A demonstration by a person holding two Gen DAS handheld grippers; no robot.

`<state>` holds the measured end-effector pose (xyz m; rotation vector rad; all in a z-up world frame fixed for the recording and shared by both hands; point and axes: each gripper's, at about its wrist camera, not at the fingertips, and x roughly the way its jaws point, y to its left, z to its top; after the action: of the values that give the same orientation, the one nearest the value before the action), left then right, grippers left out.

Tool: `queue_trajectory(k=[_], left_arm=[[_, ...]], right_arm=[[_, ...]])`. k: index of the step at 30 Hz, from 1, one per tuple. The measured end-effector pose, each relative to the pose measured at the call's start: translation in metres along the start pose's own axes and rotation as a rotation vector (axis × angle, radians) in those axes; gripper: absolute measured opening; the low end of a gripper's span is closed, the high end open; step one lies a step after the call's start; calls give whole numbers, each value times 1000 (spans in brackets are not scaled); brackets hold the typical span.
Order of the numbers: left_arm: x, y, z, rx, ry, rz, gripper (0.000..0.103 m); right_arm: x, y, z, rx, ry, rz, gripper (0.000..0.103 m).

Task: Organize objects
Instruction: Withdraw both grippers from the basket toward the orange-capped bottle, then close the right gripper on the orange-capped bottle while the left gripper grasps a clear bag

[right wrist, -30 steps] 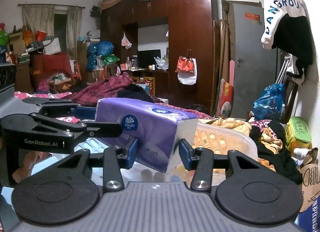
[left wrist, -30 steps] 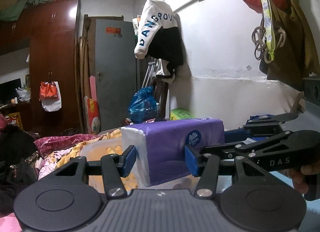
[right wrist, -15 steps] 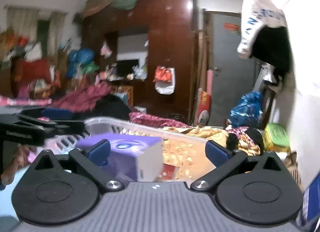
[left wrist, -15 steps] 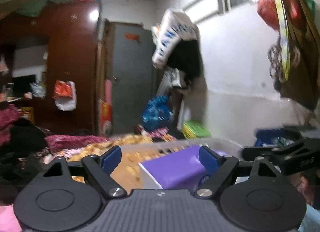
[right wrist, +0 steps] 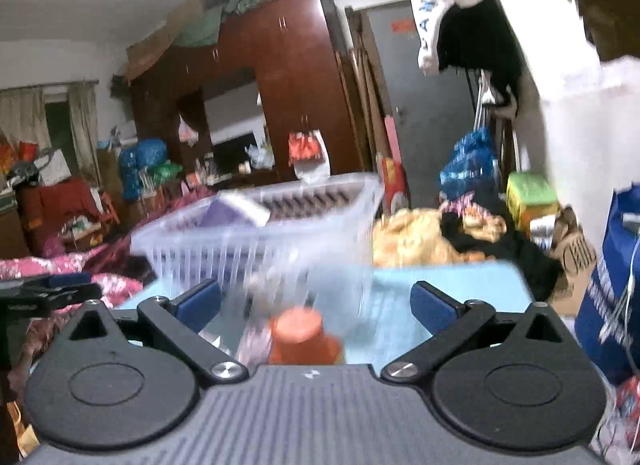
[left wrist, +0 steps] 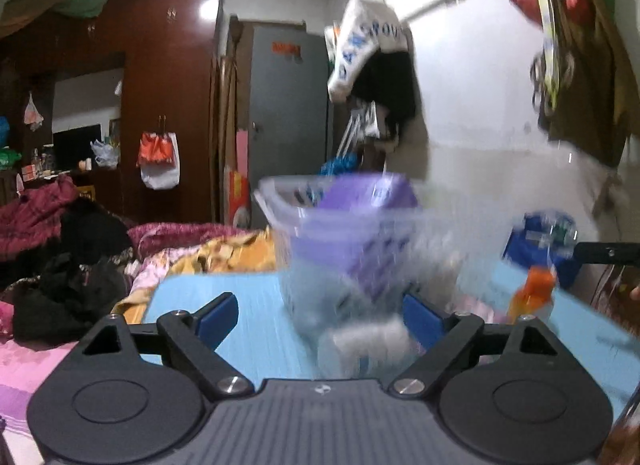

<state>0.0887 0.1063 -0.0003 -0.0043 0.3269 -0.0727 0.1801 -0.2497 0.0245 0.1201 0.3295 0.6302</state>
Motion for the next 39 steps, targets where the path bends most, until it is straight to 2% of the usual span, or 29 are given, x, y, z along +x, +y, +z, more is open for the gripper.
queue_trajectory(k=[4, 8, 14, 21, 23, 24, 25, 26, 32, 39], left_arm=[[25, -4, -7, 5, 88, -17, 91], [39, -14, -13, 22, 137, -19, 91], [56, -21, -9, 11, 185, -1, 91], [75, -26, -9, -41, 231, 21, 91], [77, -29, -11, -33, 241, 20, 79], [77, -30, -11, -32, 242, 15, 74], [75, -30, -12, -31, 237, 13, 60], [73, -30, -12, -30, 238, 15, 52], [59, -28, -13, -40, 209, -16, 50], [39, -28, -7, -54, 146, -45, 49]], right_arm=[[23, 6, -10, -30, 90, -39, 103], [39, 3, -17, -5, 149, -48, 103], [41, 6, -34, -14, 170, -69, 101], [44, 12, -43, -48, 185, -92, 80], [42, 12, -44, -45, 181, -89, 74], [42, 11, -44, -40, 179, -87, 68], [40, 10, -45, -34, 174, -76, 61], [39, 10, -45, -31, 169, -72, 59], [36, 12, -45, -36, 157, -81, 58], [27, 15, -45, -45, 99, -67, 58]])
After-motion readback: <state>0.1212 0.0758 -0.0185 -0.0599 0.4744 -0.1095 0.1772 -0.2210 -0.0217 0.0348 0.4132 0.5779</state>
